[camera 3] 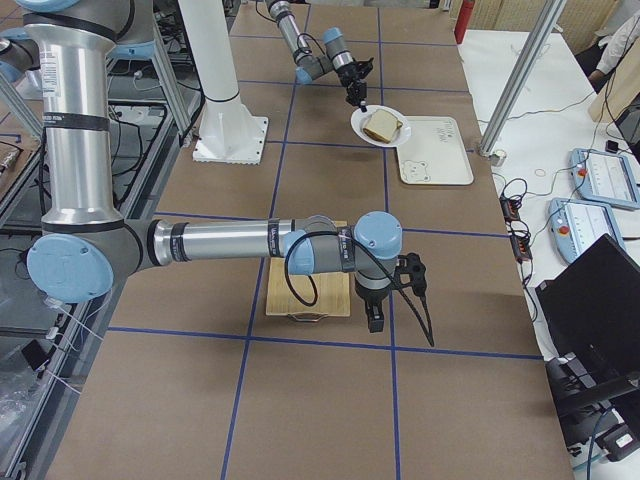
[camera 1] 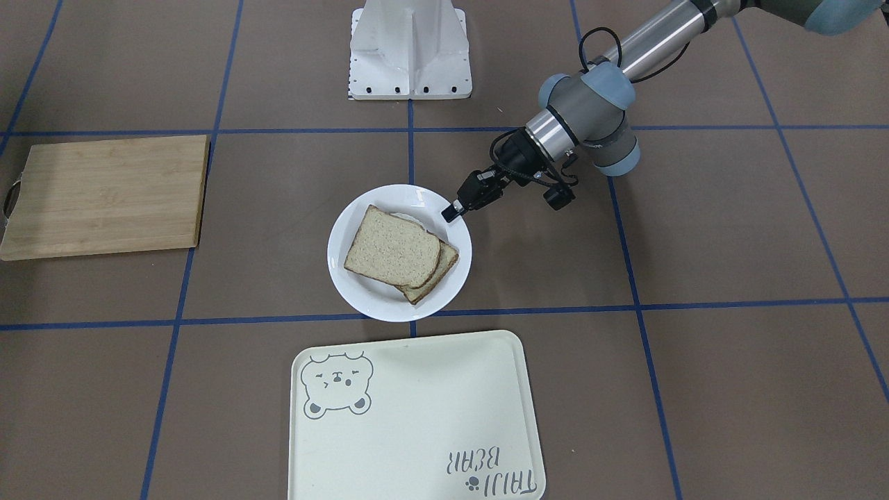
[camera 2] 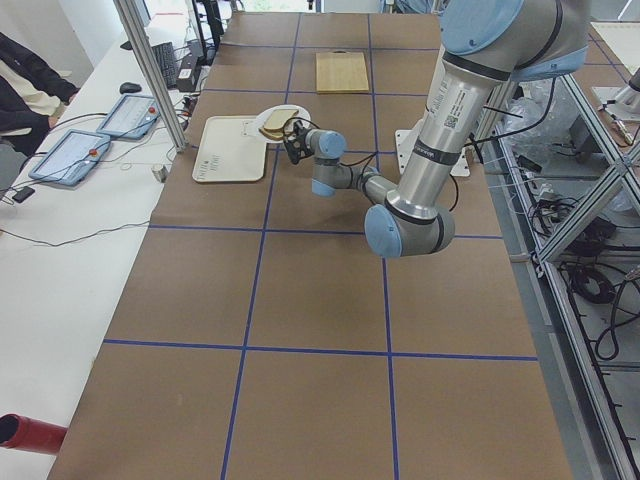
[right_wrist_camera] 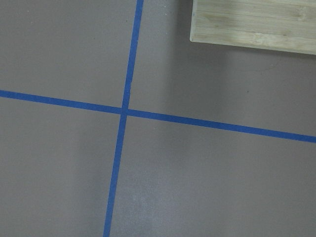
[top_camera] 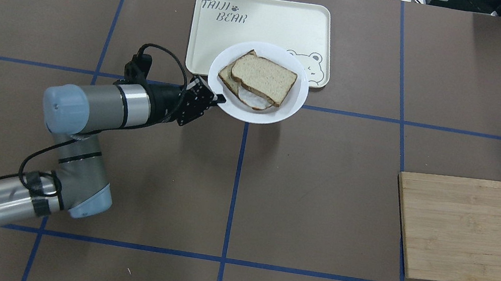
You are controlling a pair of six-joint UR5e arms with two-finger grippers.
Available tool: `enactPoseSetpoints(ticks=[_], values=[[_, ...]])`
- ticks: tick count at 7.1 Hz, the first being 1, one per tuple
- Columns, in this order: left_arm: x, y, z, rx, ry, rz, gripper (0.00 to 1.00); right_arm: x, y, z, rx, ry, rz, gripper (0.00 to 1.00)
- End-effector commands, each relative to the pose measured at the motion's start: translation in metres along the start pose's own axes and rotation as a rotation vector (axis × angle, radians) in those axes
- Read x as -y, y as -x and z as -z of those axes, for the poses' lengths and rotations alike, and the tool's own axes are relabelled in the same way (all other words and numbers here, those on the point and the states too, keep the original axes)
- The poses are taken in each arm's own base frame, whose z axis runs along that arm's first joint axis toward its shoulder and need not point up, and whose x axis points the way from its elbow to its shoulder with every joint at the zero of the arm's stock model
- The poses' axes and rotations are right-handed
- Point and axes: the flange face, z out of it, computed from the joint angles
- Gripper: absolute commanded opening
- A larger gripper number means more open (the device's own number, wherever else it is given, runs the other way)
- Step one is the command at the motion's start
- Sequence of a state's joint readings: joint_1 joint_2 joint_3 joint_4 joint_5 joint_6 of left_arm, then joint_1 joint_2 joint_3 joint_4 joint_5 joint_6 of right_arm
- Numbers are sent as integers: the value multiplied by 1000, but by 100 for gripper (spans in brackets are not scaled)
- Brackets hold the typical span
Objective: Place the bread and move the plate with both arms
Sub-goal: 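Slide the plate with the left gripper onto the cream bear tray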
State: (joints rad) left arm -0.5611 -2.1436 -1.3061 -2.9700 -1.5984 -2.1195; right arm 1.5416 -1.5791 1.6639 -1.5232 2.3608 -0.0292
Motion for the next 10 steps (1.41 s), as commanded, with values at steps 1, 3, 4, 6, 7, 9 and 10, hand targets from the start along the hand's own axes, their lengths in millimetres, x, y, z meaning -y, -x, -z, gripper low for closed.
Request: enactPoseSetpoints(ticks=[1,3,4,6,7,9,10], values=[[59,-38,-61,33,-169,44,0,1,0,0,-2,-1,-1,100],[87,-47,-109,83,-279,40,0,2,0,0,-2,-1,1,100],[87,-47,-123,117,-309,30,0,1,0,0,-2,-1,1,100],[76,-37,-127,153,-291,-74,25,1,1,1,0,-2,0,100],[73,-38,-121,143,-281,-90,79,1,1,1,0,-2,2,100],[72,-15,-67,141,-246,-202,98,0,0,0,0,-1,1,100],[61,-18,-43,216,-191,-257,98,0,0,0,0,0,0,100]])
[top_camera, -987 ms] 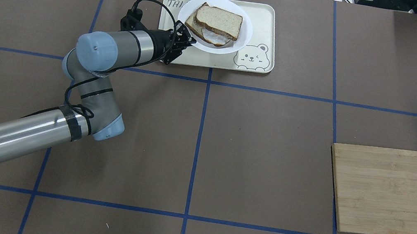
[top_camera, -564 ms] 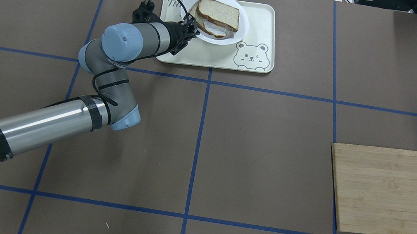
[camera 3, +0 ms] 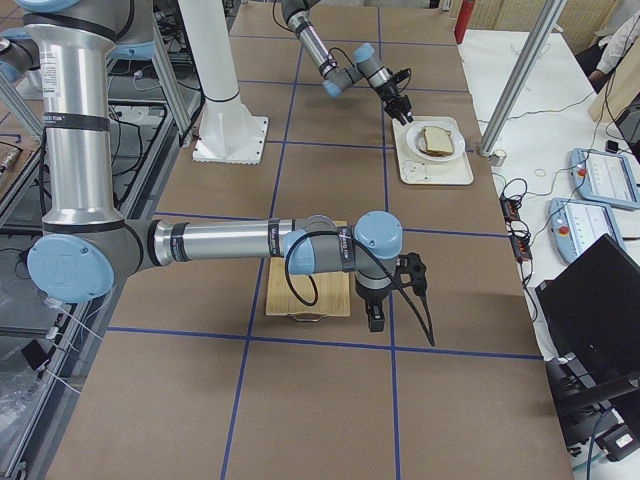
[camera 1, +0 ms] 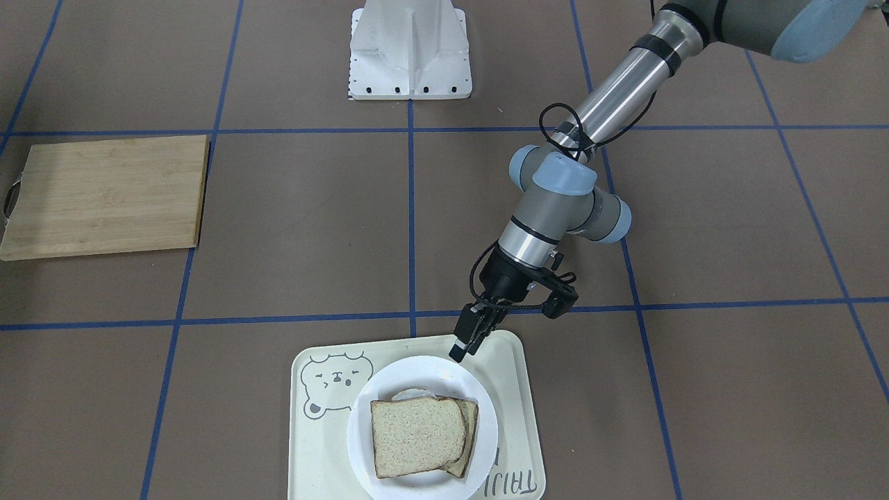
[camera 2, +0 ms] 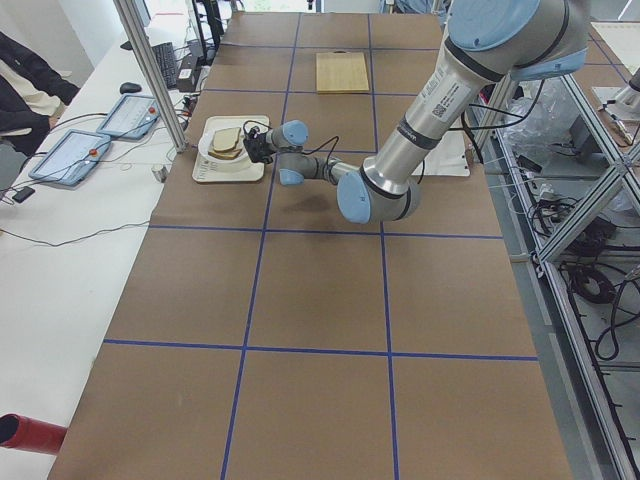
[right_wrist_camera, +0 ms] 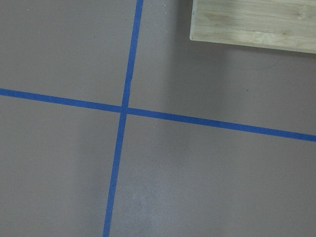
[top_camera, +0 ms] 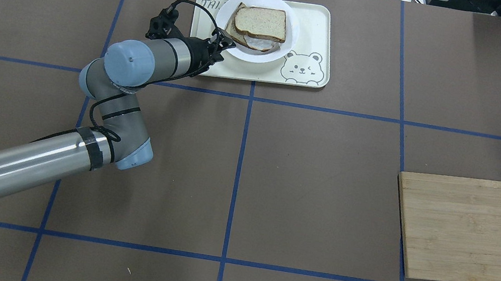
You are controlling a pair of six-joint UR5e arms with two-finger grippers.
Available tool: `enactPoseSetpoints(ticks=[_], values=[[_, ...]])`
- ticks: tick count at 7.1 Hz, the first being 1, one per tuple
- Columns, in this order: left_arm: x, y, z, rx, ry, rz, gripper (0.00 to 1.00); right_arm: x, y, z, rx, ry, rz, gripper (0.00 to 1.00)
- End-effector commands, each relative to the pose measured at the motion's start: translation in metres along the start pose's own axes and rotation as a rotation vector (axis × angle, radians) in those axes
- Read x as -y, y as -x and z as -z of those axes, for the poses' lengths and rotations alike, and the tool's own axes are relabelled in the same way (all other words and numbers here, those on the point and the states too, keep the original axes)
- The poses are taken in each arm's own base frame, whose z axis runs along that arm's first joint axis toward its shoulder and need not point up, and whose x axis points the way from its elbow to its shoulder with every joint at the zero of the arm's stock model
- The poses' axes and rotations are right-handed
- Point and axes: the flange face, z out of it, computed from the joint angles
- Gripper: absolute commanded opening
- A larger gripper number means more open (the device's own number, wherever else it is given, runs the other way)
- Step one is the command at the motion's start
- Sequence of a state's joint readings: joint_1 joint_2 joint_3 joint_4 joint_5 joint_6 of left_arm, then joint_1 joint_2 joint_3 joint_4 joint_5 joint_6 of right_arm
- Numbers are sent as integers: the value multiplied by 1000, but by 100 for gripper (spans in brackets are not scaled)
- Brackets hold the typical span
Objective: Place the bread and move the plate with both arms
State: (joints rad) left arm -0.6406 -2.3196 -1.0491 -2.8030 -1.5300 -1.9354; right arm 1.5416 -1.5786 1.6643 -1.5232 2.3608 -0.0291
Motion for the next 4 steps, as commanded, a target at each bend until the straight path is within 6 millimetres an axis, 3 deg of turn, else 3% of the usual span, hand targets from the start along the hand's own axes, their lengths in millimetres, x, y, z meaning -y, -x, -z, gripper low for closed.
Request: enactPoseSetpoints(ticks=[1,2,3,4], values=[[-5,-5,60,90,126,-116,98,-2,-1,-1,-1,3,-3,100],[11,-9,91,113,168,-211,98,-4,-3,-3,-4,6,-5,100],[47,7,124,179,199,-375,98,-7,-6,-5,-6,13,-11,100],[90,35,160,293,211,-561,98,-13,-12,-5,-35,14,-20,100]])
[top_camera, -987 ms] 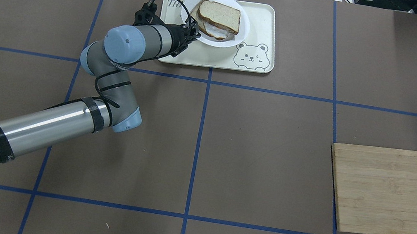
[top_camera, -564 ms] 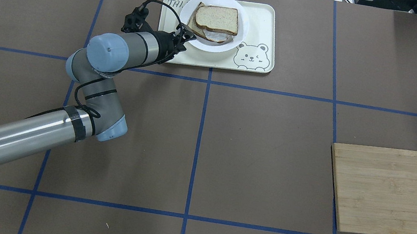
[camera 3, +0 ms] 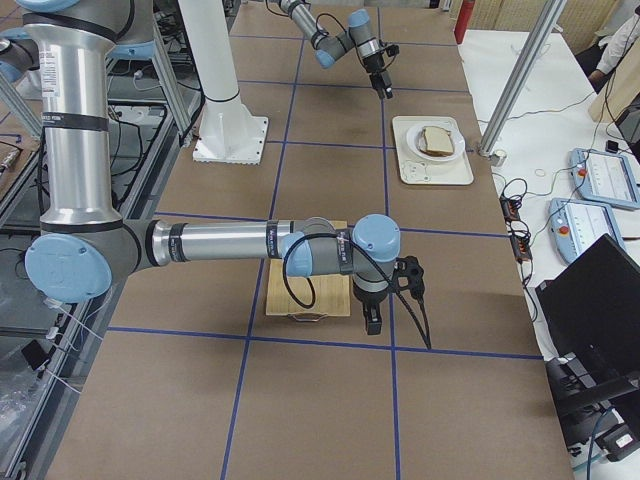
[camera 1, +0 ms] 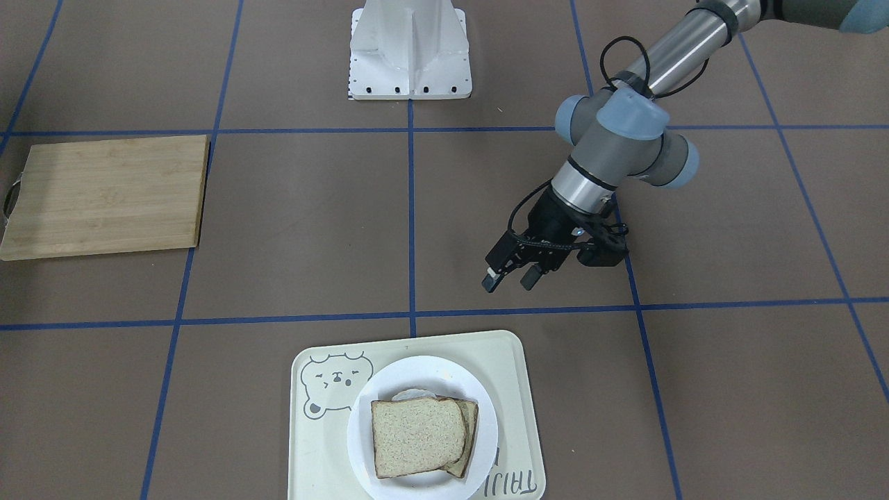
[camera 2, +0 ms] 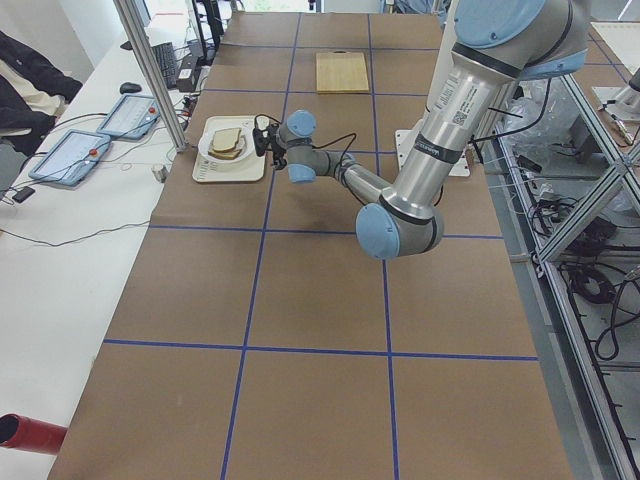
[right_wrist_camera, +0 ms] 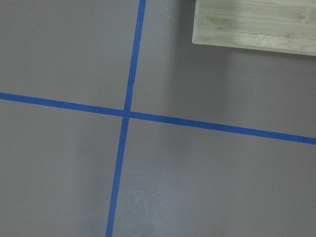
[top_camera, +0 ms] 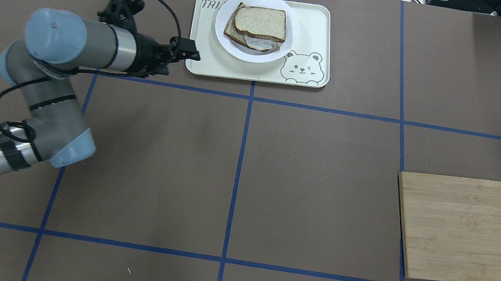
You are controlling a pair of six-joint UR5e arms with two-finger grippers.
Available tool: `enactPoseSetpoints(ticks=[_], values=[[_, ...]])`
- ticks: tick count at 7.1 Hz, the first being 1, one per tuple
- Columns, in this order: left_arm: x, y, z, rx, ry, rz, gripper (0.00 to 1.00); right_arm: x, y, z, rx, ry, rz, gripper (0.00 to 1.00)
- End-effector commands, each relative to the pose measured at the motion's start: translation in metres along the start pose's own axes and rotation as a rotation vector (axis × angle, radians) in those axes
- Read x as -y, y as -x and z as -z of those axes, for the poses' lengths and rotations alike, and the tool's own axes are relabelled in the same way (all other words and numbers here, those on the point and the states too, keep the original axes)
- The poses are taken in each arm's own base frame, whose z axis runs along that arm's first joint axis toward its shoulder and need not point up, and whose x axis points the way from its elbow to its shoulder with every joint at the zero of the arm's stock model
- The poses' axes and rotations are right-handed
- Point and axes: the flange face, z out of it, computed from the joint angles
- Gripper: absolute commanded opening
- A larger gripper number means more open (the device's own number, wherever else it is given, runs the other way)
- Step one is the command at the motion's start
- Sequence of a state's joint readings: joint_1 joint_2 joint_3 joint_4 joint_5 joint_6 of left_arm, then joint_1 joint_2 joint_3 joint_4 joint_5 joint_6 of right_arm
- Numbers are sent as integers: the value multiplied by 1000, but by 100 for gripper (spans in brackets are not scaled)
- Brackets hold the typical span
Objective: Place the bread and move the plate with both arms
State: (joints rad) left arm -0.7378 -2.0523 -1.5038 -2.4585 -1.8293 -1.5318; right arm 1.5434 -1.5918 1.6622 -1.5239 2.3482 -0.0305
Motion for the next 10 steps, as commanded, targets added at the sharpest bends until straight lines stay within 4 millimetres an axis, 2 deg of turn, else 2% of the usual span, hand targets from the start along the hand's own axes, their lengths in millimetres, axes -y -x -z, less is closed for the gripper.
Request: enactPoseSetpoints(ticks=[1,2,3,4,6,7,8,9,10], values=[[44,97,80,244,62,-394,98,-8,-11,-1,-63,5,-8,100],[76,144,116,341,120,-548,98,-15,-17,-3,-79,11,-8,100],[121,187,157,423,179,-642,98,-22,-21,-4,-79,16,-11,100],[164,222,201,508,243,-701,98,-34,-24,-9,-79,7,-3,100],[217,282,275,638,384,-769,98,-39,-25,-11,-68,-17,17,100],[225,322,311,647,413,-729,98,-39,-25,-11,-70,-15,15,100],[212,360,334,627,429,-673,98,-38,-24,-10,-71,-18,18,100],[220,370,359,625,395,-634,98,-34,-23,-8,-70,-23,22,100],[213,399,384,622,376,-556,98,-31,-21,-7,-68,-25,23,100]])
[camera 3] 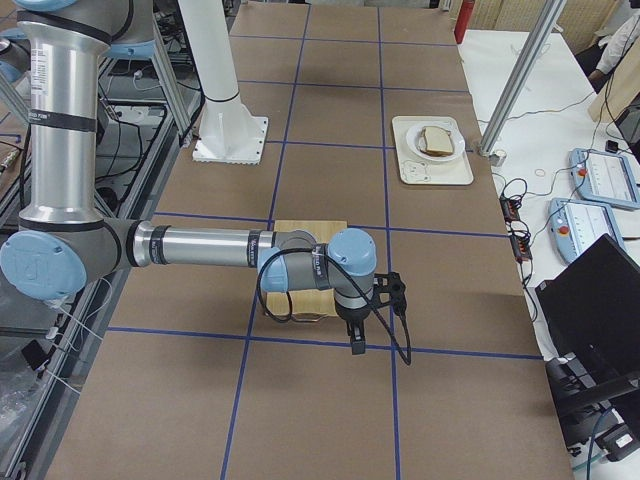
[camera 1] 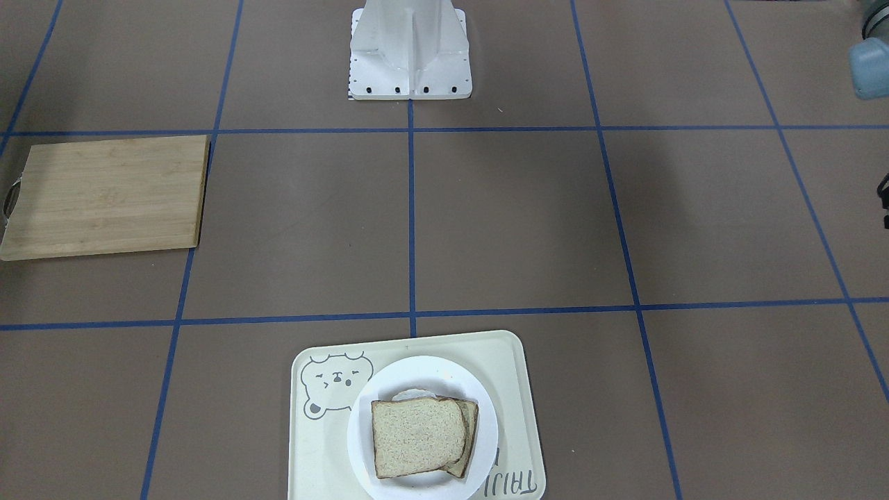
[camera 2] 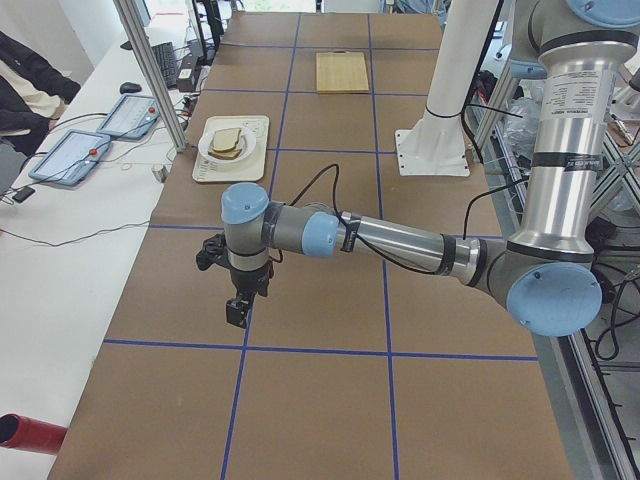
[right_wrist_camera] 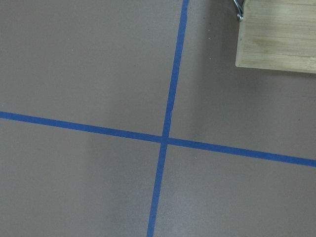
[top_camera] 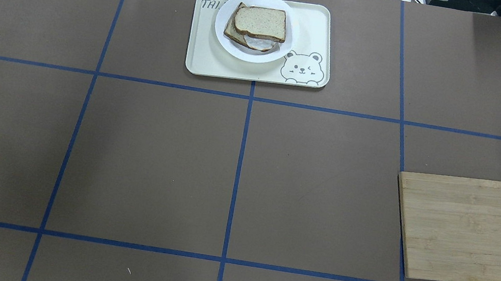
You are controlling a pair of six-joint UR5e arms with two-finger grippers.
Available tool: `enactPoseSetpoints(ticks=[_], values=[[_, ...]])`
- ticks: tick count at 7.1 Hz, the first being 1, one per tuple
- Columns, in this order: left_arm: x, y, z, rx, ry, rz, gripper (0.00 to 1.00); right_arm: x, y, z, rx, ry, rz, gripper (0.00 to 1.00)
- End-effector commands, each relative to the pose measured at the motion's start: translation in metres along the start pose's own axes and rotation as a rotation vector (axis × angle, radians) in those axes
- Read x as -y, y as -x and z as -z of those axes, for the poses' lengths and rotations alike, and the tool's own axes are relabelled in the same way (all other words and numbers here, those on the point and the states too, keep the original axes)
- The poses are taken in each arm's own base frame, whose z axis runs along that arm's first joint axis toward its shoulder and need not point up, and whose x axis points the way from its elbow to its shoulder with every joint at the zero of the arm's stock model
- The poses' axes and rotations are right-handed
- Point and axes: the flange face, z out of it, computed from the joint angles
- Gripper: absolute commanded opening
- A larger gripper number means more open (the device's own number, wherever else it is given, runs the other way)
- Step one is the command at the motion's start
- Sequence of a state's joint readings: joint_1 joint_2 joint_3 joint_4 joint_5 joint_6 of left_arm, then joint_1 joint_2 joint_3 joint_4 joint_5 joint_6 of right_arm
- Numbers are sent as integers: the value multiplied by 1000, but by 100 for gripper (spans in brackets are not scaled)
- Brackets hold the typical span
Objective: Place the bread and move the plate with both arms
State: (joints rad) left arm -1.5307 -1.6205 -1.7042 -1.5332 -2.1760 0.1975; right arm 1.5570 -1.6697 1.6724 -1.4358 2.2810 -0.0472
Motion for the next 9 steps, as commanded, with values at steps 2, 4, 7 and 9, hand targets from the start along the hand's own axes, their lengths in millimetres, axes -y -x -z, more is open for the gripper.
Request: enactPoseSetpoints(ticks=[2,4,7,9], values=[[-69,44,13,-181,-69,168,98,5,2,3,3,-6,-2,100],[-94,46,1,-192,-57,179,98,5,3,4,1,-10,-8,100],[-93,45,2,-197,-61,174,98,4,2,3,-2,-10,-11,100],[-92,44,2,-197,-62,173,98,5,5,6,0,-14,-9,100]])
